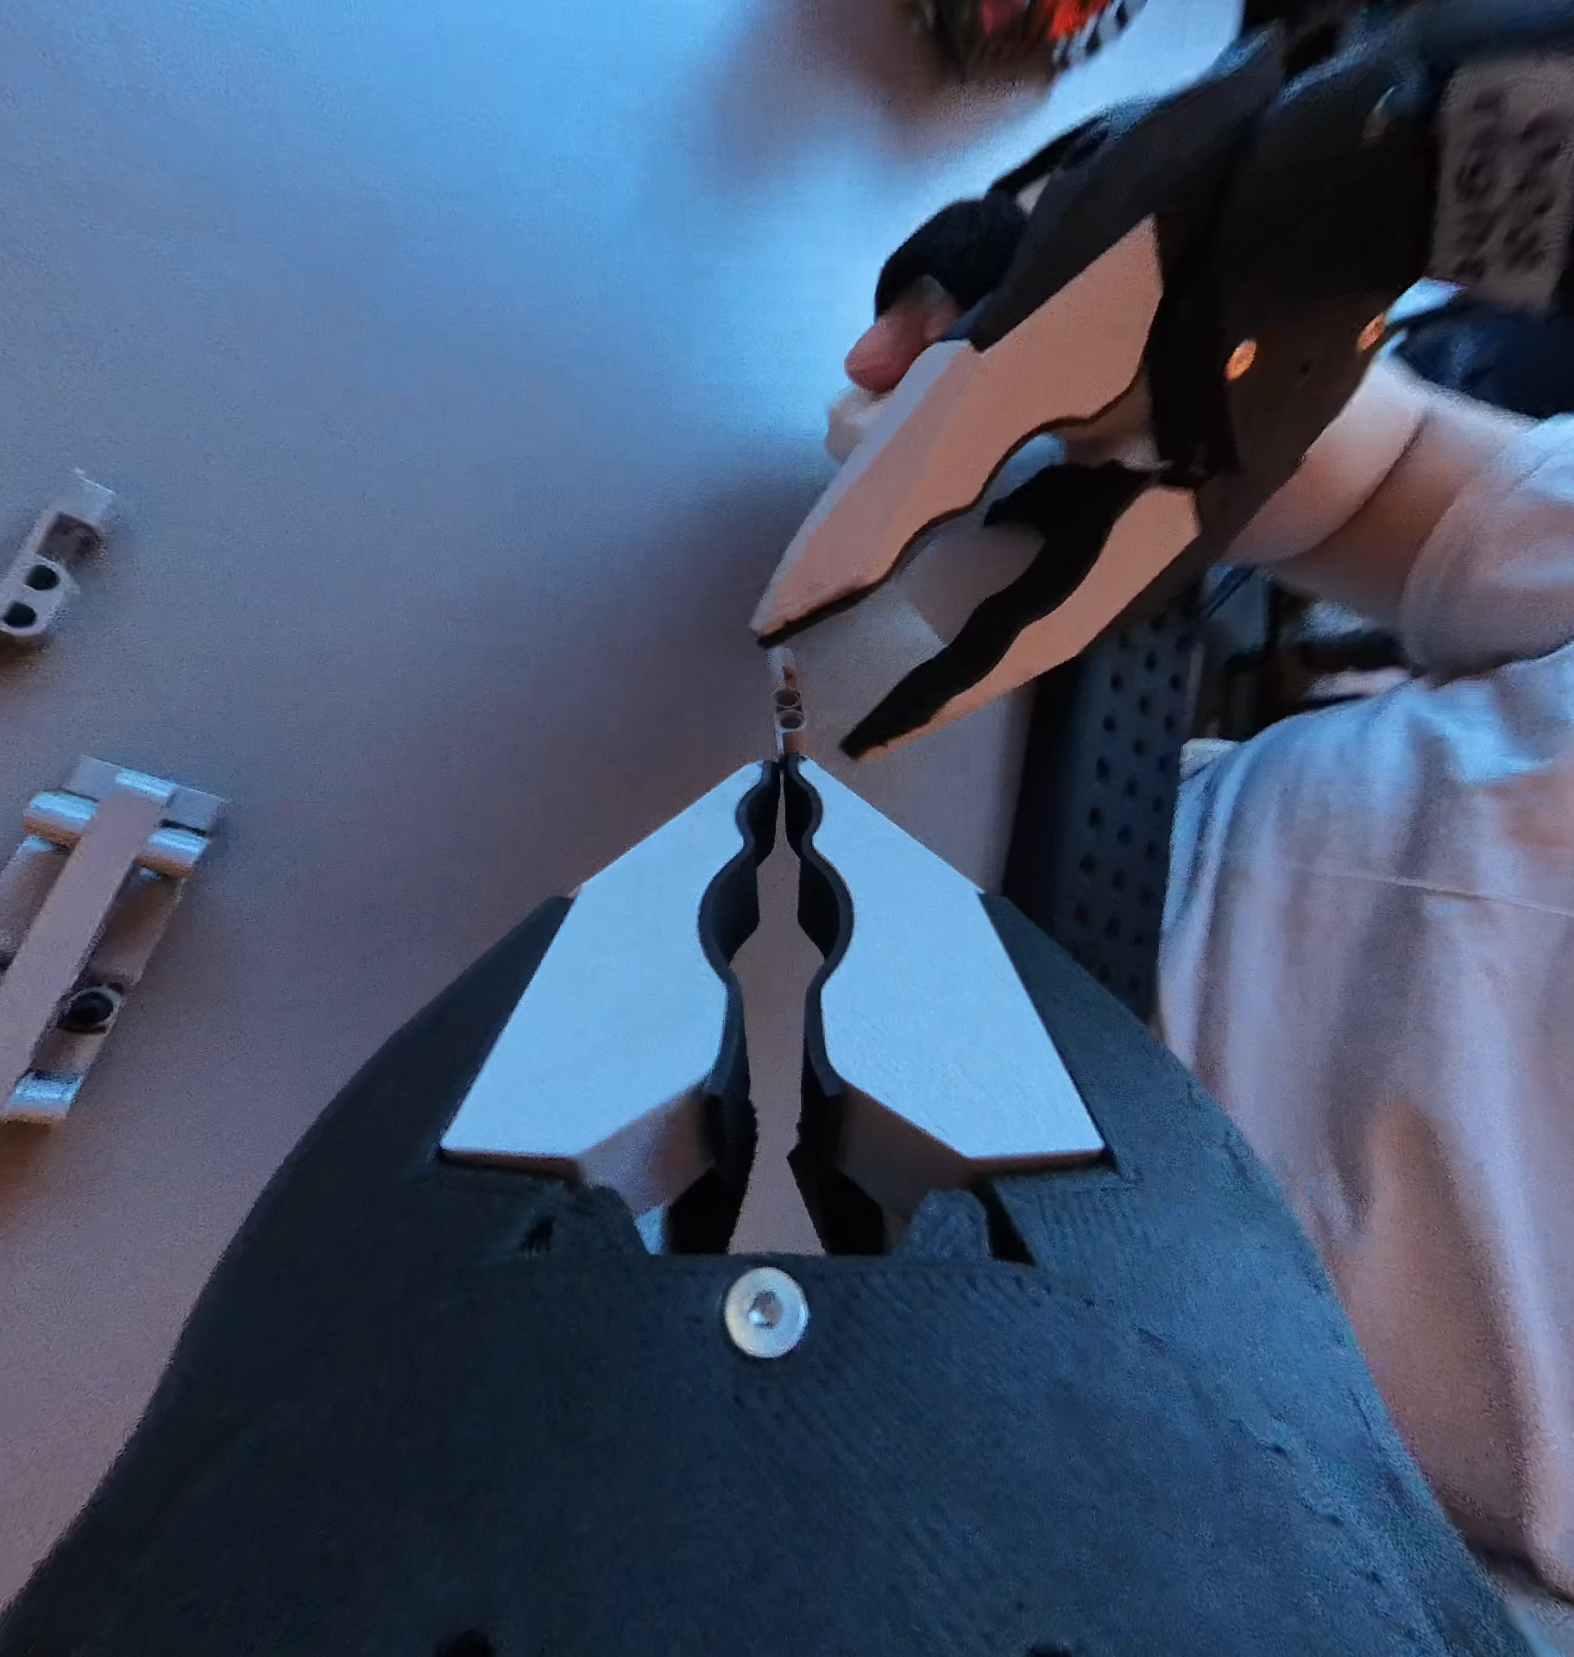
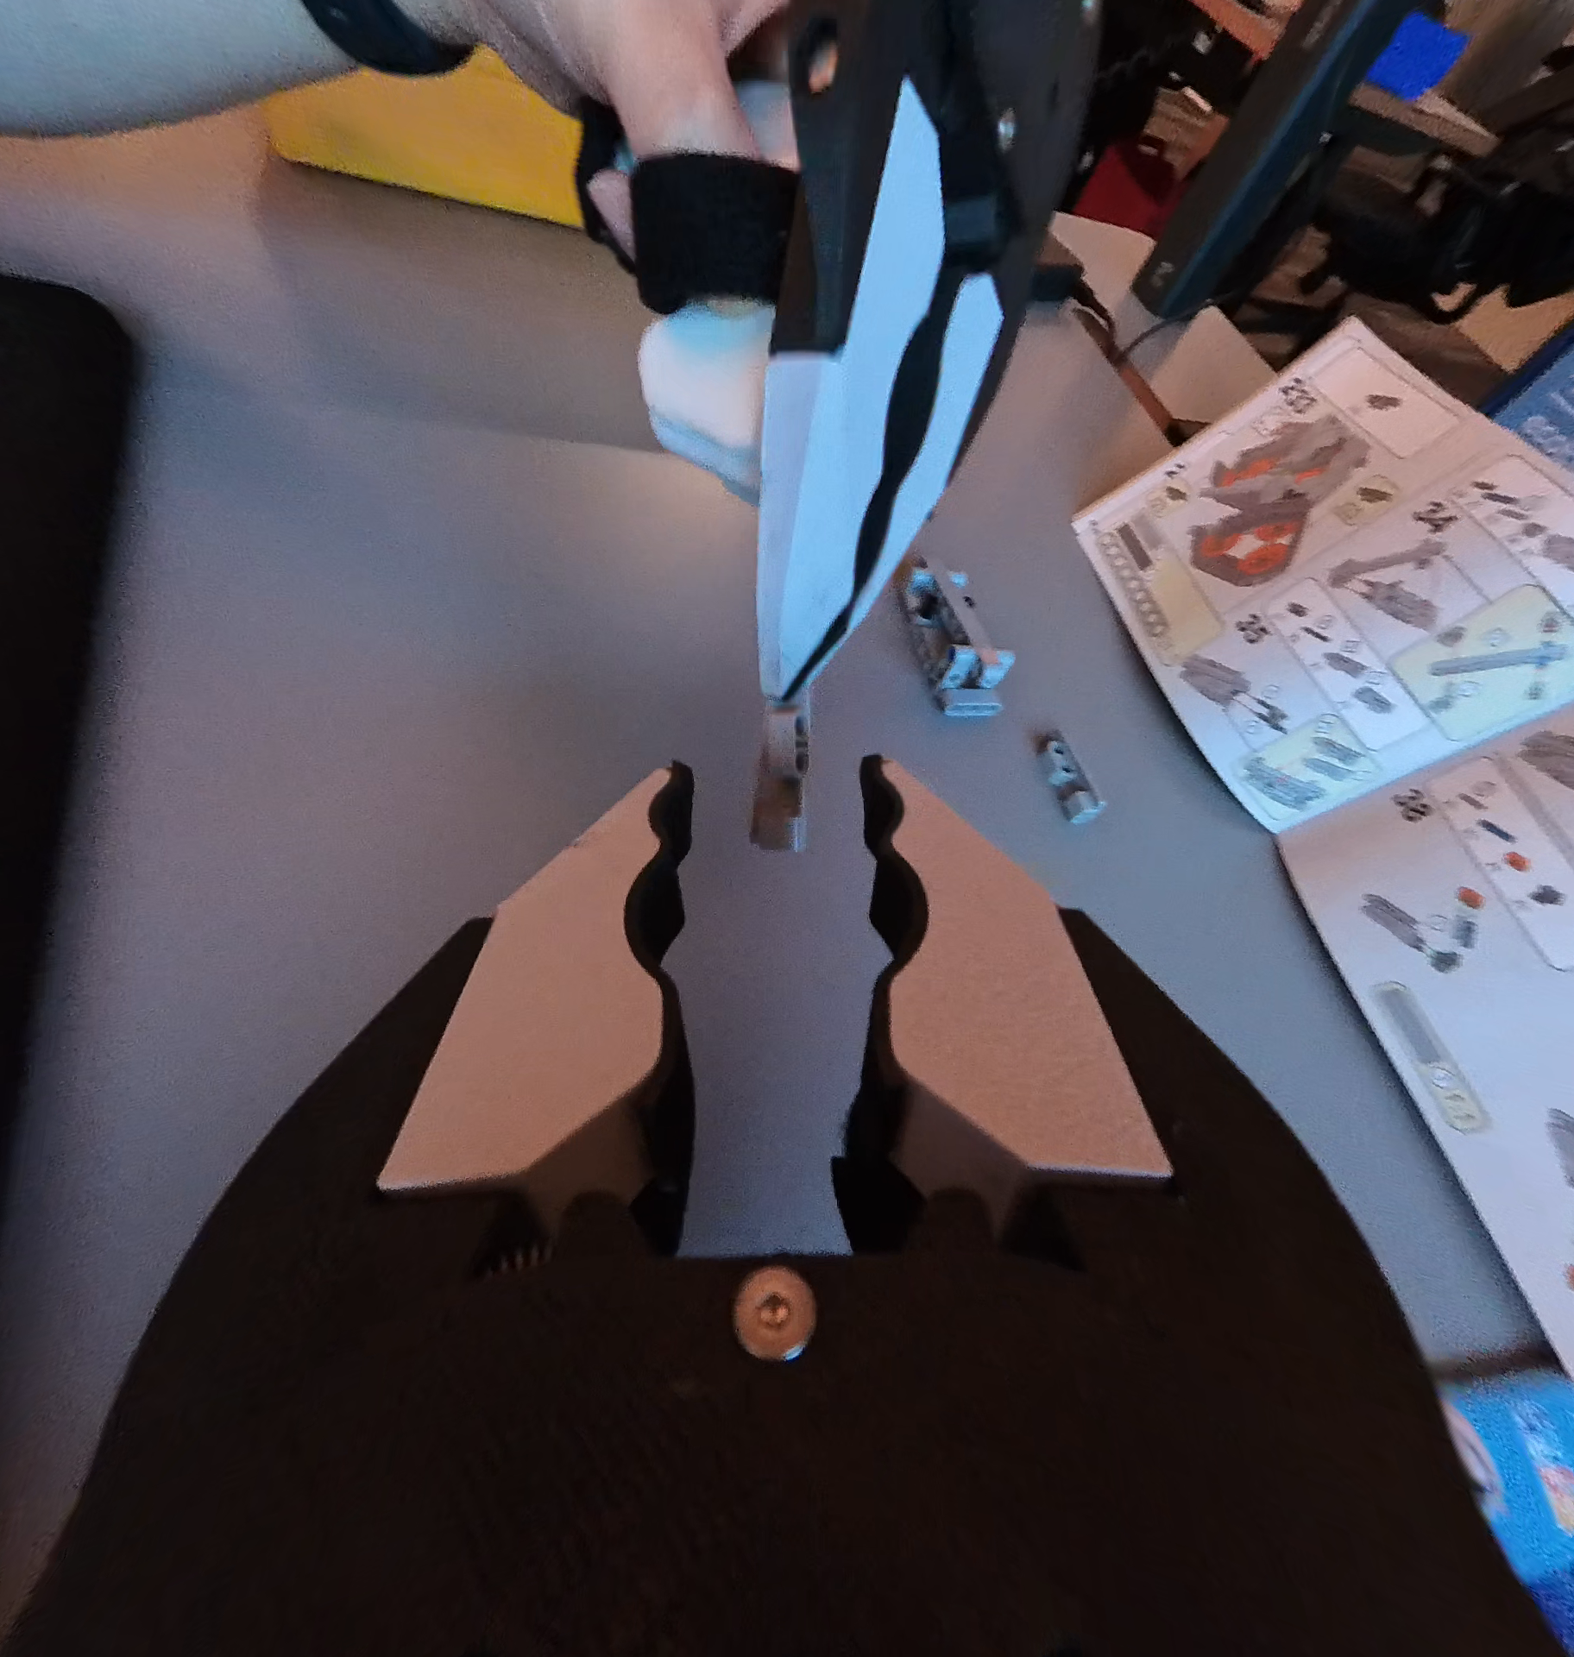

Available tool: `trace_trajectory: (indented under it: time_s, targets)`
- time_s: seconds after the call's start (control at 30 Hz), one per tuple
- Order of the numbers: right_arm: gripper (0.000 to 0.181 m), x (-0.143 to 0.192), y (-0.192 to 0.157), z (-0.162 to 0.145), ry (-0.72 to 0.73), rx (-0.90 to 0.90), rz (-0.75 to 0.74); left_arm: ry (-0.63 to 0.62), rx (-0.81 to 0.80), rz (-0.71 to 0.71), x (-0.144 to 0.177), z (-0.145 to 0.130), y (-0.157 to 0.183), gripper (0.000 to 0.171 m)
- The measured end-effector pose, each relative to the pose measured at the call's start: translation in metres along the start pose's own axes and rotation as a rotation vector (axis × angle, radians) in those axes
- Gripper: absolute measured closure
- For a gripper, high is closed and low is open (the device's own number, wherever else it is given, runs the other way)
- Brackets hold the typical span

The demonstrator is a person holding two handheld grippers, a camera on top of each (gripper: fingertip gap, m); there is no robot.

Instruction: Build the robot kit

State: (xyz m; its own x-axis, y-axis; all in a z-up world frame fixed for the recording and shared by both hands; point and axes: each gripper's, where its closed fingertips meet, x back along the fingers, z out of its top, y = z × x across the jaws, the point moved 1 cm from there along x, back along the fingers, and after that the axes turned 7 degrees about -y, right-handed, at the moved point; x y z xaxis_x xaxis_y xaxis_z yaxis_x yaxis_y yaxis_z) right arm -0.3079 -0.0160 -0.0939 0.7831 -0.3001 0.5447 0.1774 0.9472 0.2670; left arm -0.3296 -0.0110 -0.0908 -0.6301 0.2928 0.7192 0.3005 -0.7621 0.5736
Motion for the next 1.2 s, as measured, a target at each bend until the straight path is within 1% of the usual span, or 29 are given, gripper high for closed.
trace_trajectory:
  time_s: [0.1, 0.17, 0.23, 0.27, 0.33, 0.37, 0.4, 0.43, 0.5, 0.53, 0.57, 0.6, 0.63, 0.67, 0.7, 0.73, 0.77, 0.8, 0.87, 0.9, 1.0, 1.07, 1.13, 1.2]
  targets:
    - [0.145, -0.001, -0.012, 0.005, 0.007, -0.030, 0.071, -0.120, -0.059, 0.119, -0.009, -0.012, 0.001, 0.171]
    - [0.149, -0.005, -0.017, 0.005, -0.012, -0.065, 0.113, -0.177, -0.099, 0.137, -0.014, -0.016, 0.011, 0.171]
    - [0.155, -0.009, -0.019, 0.002, -0.049, -0.060, 0.116, -0.204, -0.134, 0.153, -0.016, -0.017, 0.021, 0.171]
    - [0.172, -0.008, -0.025, 0.003, -0.051, -0.035, 0.140, -0.217, -0.149, 0.192, -0.015, -0.017, 0.021, 0.171]
    - [0.172, -0.005, -0.025, 0.005, -0.039, -0.005, 0.124, -0.222, -0.185, 0.240, -0.013, -0.016, 0.024, 0.171]
    - [0.172, -0.003, -0.024, 0.007, -0.027, -0.029, 0.130, -0.209, -0.202, 0.251, -0.012, -0.015, 0.026, 0.171]
    - [0.172, -0.002, -0.022, 0.008, -0.013, -0.090, 0.146, -0.187, -0.215, 0.262, -0.009, -0.012, 0.026, 0.171]
    - [0.172, -0.001, -0.016, 0.008, 0.004, -0.176, 0.161, -0.156, -0.218, 0.283, -0.005, -0.010, 0.024, 0.170]
    - [0.172, 0.005, 0.004, 0.012, 0.102, -0.427, 0.181, -0.044, -0.164, 0.353, 0.012, -0.004, 0.011, 0.145]
    - [0.172, 0.010, 0.017, 0.018, 0.196, -0.594, 0.208, 0.039, -0.101, 0.377, 0.023, -0.001, 0.005, 0.144]
    - [0.173, 0.019, 0.027, 0.027, 0.320, -0.776, 0.274, 0.142, -0.027, 0.359, 0.033, 0.002, 0.003, 0.141]
    - [0.173, 0.028, 0.038, 0.034, 0.454, -0.961, 0.353, 0.266, 0.037, 0.280, 0.040, 0.007, 0.009, 0.139]
    - [0.173, 0.037, 0.047, 0.038, 0.585, -1.125, 0.427, 0.404, 0.085, 0.159, 0.046, 0.016, 0.020, 0.141]
    - [0.173, 0.040, 0.052, 0.037, 0.675, -1.261, 0.474, 0.534, 0.118, 0.031, 0.052, 0.025, 0.032, 0.142]
    - [0.174, 0.040, 0.051, 0.036, 0.720, -1.359, 0.515, 0.630, 0.135, -0.075, 0.056, 0.031, 0.041, 0.144]
    - [0.174, 0.037, 0.047, 0.035, 0.736, -1.418, 0.546, 0.678, 0.141, -0.138, 0.057, 0.034, 0.046, 0.144]
    - [0.173, 0.034, 0.041, 0.037, 0.741, -1.451, 0.571, 0.682, 0.149, -0.159, 0.054, 0.034, 0.047, 0.144]
    - [0.174, 0.033, 0.037, 0.040, 0.755, -1.466, 0.595, 0.656, 0.155, -0.146, 0.048, 0.032, 0.045, 0.143]
    - [0.173, 0.034, 0.031, 0.046, 0.778, -1.476, 0.623, 0.588, 0.156, -0.078, 0.035, 0.029, 0.040, 0.138]
    - [0.173, 0.034, 0.029, 0.048, 0.780, -1.474, 0.614, 0.567, 0.148, -0.063, 0.030, 0.028, 0.041, 0.139]
    - [0.174, 0.035, 0.028, 0.047, 0.783, -1.458, 0.548, 0.520, 0.124, -0.076, 0.017, 0.026, 0.048, 0.150]
    - [0.174, 0.032, 0.028, 0.042, 0.744, -1.456, 0.479, 0.489, 0.098, -0.052, 0.008, 0.024, 0.048, 0.164]
    - [0.173, 0.030, 0.030, 0.035, 0.704, -1.427, 0.365, 0.464, 0.067, 0.026, 0.003, 0.024, 0.041, 0.165]
    - [0.174, 0.030, 0.031, 0.033, 0.665, -1.385, 0.289, 0.450, 0.044, 0.054, 0.002, 0.023, 0.038, 0.166]
